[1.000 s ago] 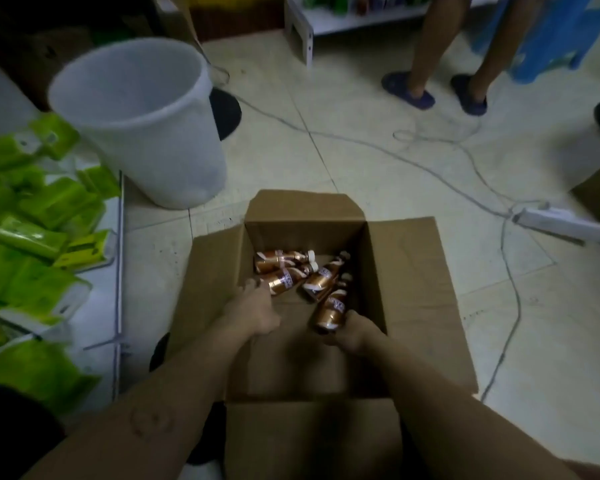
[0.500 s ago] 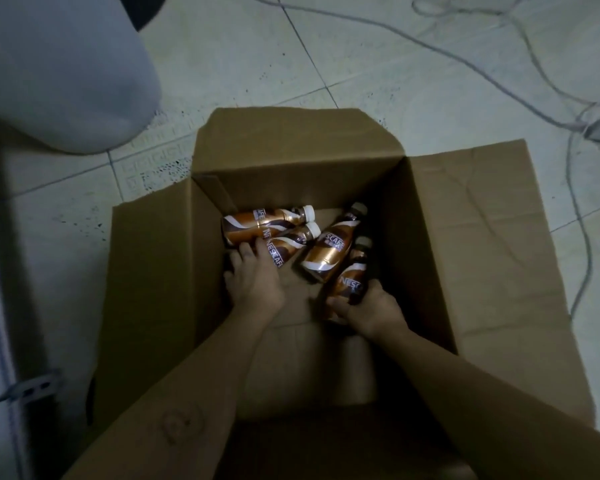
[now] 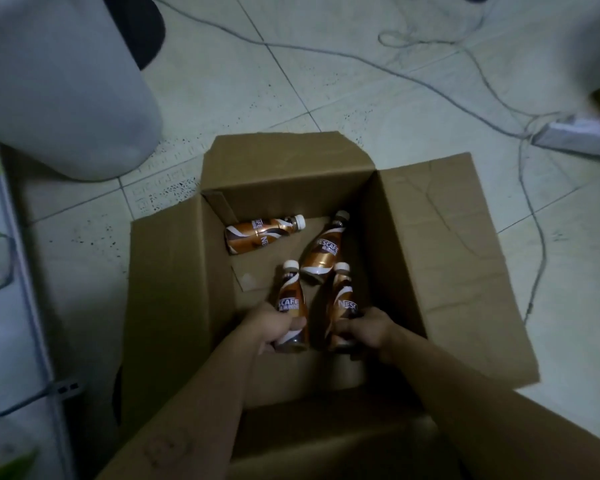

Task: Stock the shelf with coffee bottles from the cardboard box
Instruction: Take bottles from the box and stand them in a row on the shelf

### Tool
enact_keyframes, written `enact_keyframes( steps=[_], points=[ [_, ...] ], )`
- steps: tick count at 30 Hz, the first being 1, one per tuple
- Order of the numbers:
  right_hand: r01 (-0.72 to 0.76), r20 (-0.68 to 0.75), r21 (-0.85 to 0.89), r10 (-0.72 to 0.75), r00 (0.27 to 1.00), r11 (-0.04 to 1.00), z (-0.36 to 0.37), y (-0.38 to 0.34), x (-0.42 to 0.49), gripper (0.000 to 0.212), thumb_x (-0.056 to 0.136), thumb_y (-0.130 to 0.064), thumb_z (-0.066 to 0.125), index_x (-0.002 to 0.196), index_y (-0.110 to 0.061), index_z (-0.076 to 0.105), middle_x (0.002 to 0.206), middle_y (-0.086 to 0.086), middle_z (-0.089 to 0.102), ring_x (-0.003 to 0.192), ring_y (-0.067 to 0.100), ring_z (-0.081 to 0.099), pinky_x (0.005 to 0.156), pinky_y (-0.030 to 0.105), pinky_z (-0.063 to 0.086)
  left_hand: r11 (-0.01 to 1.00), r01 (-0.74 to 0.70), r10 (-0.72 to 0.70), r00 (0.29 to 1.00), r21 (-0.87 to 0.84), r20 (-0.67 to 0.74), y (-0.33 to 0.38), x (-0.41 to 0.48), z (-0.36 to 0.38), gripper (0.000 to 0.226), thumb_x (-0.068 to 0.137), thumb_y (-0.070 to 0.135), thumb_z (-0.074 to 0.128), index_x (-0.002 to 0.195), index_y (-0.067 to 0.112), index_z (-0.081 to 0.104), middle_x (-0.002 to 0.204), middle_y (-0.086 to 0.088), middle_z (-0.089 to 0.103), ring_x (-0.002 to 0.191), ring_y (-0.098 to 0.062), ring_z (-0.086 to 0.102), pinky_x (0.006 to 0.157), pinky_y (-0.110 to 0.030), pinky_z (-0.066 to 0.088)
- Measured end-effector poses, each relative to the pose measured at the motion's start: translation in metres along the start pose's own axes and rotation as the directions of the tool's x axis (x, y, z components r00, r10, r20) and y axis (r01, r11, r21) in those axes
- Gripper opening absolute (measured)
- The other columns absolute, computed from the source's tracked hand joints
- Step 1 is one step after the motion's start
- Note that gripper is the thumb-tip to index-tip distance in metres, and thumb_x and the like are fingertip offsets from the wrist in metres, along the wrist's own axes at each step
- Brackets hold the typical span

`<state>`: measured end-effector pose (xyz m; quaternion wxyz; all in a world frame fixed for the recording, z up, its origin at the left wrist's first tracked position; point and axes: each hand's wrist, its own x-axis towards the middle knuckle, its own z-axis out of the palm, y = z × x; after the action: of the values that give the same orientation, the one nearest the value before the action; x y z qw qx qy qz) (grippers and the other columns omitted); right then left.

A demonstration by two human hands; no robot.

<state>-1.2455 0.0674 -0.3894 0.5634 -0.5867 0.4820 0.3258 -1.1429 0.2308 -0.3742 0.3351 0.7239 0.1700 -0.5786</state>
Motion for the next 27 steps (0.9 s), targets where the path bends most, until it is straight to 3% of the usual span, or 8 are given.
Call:
enact_keyframes(
  steps=[6, 8, 12, 14, 17, 20, 24, 27],
  points=[
    [0.253, 0.123, 0.001, -0.252, 0.96, 0.967, -0.012, -0.039, -0.11, 0.041, 0.075, -0.011, 0.074, 0.115, -0.014, 0.065, 0.108, 0.012, 0.07, 0.102, 0.031, 0.064, 0.088, 0.046, 0.055, 0.963, -0.258, 0.26, 0.965, -0.084, 0.025, 0.003, -0.119, -0.02, 0.046, 0.081, 0.014, 0.073, 0.122, 0.01, 0.054, 0.103, -0.003, 0.069, 0.093, -0.019, 0.067, 0.076, -0.035, 0.056],
    [0.395, 0.134, -0.009, -0.391, 0.911, 0.918, -0.016, -0.057, -0.16, 0.037, 0.075, -0.005, 0.072, 0.111, -0.011, 0.067, 0.108, 0.017, 0.069, 0.103, 0.035, 0.064, 0.093, 0.05, 0.052, 0.91, -0.408, 0.408, 0.913, -0.068, -0.019, 0.011, -0.17, -0.034, 0.056, 0.081, 0.008, 0.071, 0.128, 0.025, 0.045, 0.102, 0.007, 0.063, 0.096, -0.017, 0.063, 0.075, -0.037, 0.055],
    [0.625, 0.143, -0.022, -0.616, 0.774, 0.78, -0.02, -0.092, -0.268, 0.035, 0.079, 0.009, 0.058, 0.113, 0.005, 0.06, 0.096, 0.021, 0.063, 0.091, 0.034, 0.061, 0.088, 0.047, 0.05, 0.767, -0.642, 0.639, 0.762, 0.007, -0.108, 0.019, -0.28, -0.057, 0.076, 0.076, 0.005, 0.074, 0.137, 0.033, 0.037, 0.117, -0.001, 0.062, 0.104, -0.023, 0.06, 0.086, -0.047, 0.051],
    [0.716, 0.152, -0.042, -0.704, 0.694, 0.696, -0.017, -0.104, -0.325, 0.034, 0.08, -0.002, 0.067, 0.113, -0.003, 0.062, 0.099, 0.014, 0.069, 0.091, 0.028, 0.067, 0.084, 0.038, 0.053, 0.688, -0.726, 0.717, 0.678, 0.009, -0.163, 0.02, -0.333, -0.063, 0.072, 0.074, 0.012, 0.077, 0.132, 0.033, 0.041, 0.116, -0.008, 0.066, 0.101, -0.027, 0.065, 0.088, -0.052, 0.052],
    [0.842, 0.121, -0.122, -0.834, 0.539, 0.526, -0.01, -0.113, -0.407, 0.042, 0.073, -0.025, 0.081, 0.11, -0.017, 0.064, 0.101, 0.004, 0.073, 0.09, 0.02, 0.071, 0.077, 0.033, 0.057, 0.555, -0.829, 0.819, 0.53, 0.071, -0.22, 0.018, -0.415, -0.067, 0.062, 0.069, 0.024, 0.082, 0.117, 0.039, 0.045, 0.104, -0.005, 0.069, 0.089, -0.021, 0.069, 0.073, -0.047, 0.057],
    [0.911, 0.089, -0.151, -0.913, 0.398, 0.383, -0.007, -0.112, -0.468, 0.044, 0.07, -0.025, 0.083, 0.109, -0.02, 0.062, 0.1, 0.003, 0.072, 0.089, 0.018, 0.071, 0.075, 0.035, 0.058, 0.431, -0.88, 0.893, 0.383, 0.2, -0.238, 0.01, -0.49, -0.069, 0.074, 0.062, 0.026, 0.086, 0.12, 0.037, 0.041, 0.105, 0.001, 0.062, 0.089, -0.018, 0.064, 0.062, -0.039, 0.057],
    [0.967, 0.145, -0.102, -0.959, 0.245, 0.232, -0.004, -0.109, -0.535, 0.048, 0.071, -0.021, 0.082, 0.115, -0.02, 0.061, 0.103, 0.003, 0.073, 0.094, 0.018, 0.07, 0.077, 0.035, 0.057, 0.289, -0.876, 0.937, 0.174, 0.387, -0.304, -0.01, -0.572, -0.072, 0.083, 0.053, 0.029, 0.09, 0.122, 0.03, 0.043, 0.109, 0.006, 0.058, 0.098, -0.016, 0.06, 0.076, -0.043, 0.057],
    [0.99, 0.163, -0.073, -0.978, 0.129, 0.118, 0.008, -0.112, -0.583, 0.048, 0.071, -0.016, 0.082, 0.114, -0.018, 0.061, 0.1, 0.001, 0.074, 0.092, 0.015, 0.071, 0.074, 0.028, 0.055, 0.251, -0.857, 0.932, 0.088, 0.45, -0.351, -0.024, -0.625, -0.079, 0.084, 0.052, 0.026, 0.091, 0.121, 0.024, 0.043, 0.108, 0.002, 0.06, 0.095, -0.016, 0.062, 0.073, -0.038, 0.058]
  ],
)
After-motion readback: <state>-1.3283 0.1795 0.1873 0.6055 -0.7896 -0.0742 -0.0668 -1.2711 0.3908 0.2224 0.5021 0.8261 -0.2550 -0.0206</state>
